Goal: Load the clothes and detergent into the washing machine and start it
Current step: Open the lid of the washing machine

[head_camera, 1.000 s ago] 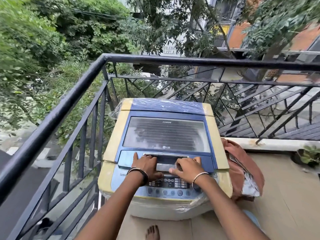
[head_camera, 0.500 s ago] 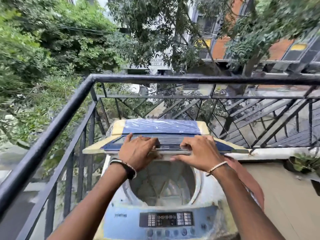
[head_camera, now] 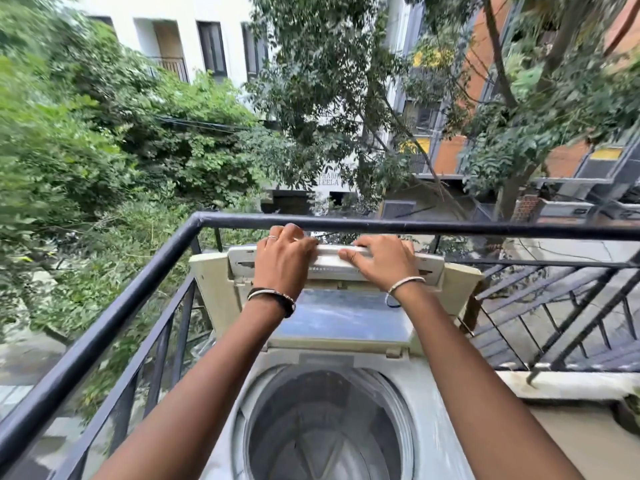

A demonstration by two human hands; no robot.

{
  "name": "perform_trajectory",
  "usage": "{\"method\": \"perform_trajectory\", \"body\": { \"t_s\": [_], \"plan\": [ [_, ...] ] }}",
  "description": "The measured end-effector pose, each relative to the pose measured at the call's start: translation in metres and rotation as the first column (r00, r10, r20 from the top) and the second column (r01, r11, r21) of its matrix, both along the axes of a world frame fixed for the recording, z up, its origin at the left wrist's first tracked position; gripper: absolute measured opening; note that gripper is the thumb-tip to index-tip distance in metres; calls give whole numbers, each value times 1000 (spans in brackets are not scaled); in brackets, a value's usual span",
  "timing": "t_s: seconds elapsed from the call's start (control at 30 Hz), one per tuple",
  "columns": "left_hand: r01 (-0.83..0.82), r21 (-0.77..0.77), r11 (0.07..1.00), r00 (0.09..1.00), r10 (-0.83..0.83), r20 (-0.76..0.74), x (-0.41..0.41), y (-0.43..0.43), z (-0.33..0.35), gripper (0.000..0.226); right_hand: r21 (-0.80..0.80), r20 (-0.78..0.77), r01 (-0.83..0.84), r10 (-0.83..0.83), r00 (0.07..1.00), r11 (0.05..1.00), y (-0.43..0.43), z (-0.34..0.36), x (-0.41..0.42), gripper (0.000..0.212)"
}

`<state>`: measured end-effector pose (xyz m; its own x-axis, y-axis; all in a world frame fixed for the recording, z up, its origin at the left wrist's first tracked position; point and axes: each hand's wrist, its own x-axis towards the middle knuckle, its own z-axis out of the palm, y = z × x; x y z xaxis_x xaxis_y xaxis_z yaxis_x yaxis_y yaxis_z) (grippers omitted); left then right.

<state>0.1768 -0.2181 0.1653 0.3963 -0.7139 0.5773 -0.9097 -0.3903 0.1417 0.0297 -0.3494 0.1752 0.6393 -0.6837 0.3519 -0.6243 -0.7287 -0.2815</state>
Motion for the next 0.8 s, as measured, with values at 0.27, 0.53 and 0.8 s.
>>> {"method": "perform_trajectory", "body": {
  "t_s": [0.27, 0.53, 0.8],
  "plan": [
    [29, 39, 999, 1000, -28, -5, 29, -43, -2, 33, 88, 83, 37, -44, 996, 995, -56, -9, 43, 52],
    [77, 109, 991, 995, -69, -72, 46, -46, -17, 52, 123, 33, 29, -33, 999, 992, -74, -12, 55, 61],
    [72, 172, 983, 996, -79, 36, 38, -22, -23, 58, 32, 14, -29, 28, 999, 999, -53, -11, 34, 68]
  ]
}}
